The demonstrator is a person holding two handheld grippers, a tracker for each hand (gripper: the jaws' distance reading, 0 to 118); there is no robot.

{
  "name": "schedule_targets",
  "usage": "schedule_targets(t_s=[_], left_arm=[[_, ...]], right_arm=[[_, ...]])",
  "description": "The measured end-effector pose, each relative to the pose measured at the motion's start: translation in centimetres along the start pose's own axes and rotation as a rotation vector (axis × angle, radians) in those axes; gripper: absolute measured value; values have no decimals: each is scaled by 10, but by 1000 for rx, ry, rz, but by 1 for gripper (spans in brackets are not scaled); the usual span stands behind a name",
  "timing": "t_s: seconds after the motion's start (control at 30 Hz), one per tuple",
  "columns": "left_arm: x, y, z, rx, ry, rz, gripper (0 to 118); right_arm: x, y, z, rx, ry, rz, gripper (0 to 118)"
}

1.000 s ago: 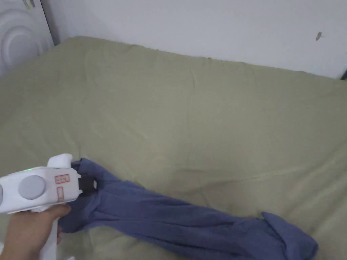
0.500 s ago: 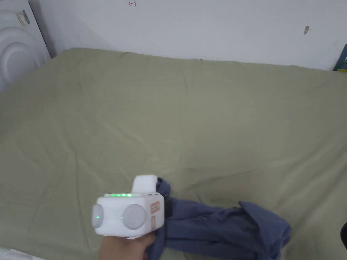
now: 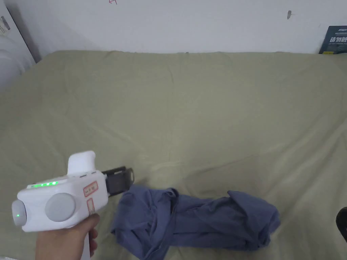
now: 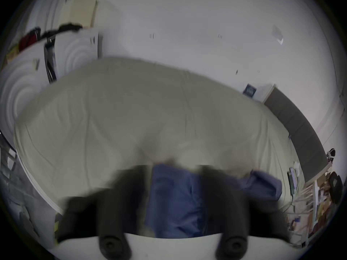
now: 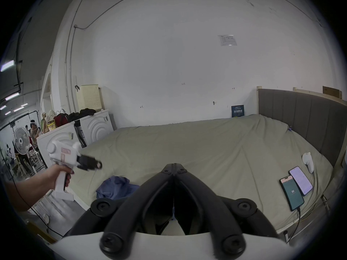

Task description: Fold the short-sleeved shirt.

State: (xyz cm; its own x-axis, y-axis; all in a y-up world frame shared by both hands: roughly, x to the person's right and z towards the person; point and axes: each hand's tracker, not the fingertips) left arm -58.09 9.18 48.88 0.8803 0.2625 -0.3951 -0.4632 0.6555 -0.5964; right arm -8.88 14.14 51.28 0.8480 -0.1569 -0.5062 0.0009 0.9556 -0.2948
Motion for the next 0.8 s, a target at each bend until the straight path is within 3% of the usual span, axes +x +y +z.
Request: schedule_targets(t_s=[0.03, 0.17, 0.27, 0.33, 0.47, 0.53, 0.7, 0.73, 0.8], left_arm=[[0, -8, -10, -51, -6, 16, 5], [33, -55, -59, -167, -108, -38, 5], [95, -84, -81, -249, -210, -77, 5], [116, -99, -104, -292, -185, -88, 5], [101, -70, -48, -112, -252, -15, 4], [98, -55, -17, -38, -204, -98, 4], [69, -42, 6, -50, -221, -101, 5], [58, -39, 0, -52, -248, -87, 29], [26, -33, 3, -63, -336, 8, 112]], right_arm=[[-1, 0, 0, -1, 4, -2, 1], [-5, -3, -5, -14, 18, 11, 1], [-6, -2, -5, -17, 18, 14, 1], [-6, -1, -5, -21, 17, 10, 1], [-7, 3, -5, -18, 19, 38, 1], [-9, 3, -9, -20, 21, 56, 1], [-15, -6, -21, -40, 50, 60, 1], [-16, -6, -20, -38, 54, 54, 1], [-20, -5, -18, -35, 60, 41, 1]])
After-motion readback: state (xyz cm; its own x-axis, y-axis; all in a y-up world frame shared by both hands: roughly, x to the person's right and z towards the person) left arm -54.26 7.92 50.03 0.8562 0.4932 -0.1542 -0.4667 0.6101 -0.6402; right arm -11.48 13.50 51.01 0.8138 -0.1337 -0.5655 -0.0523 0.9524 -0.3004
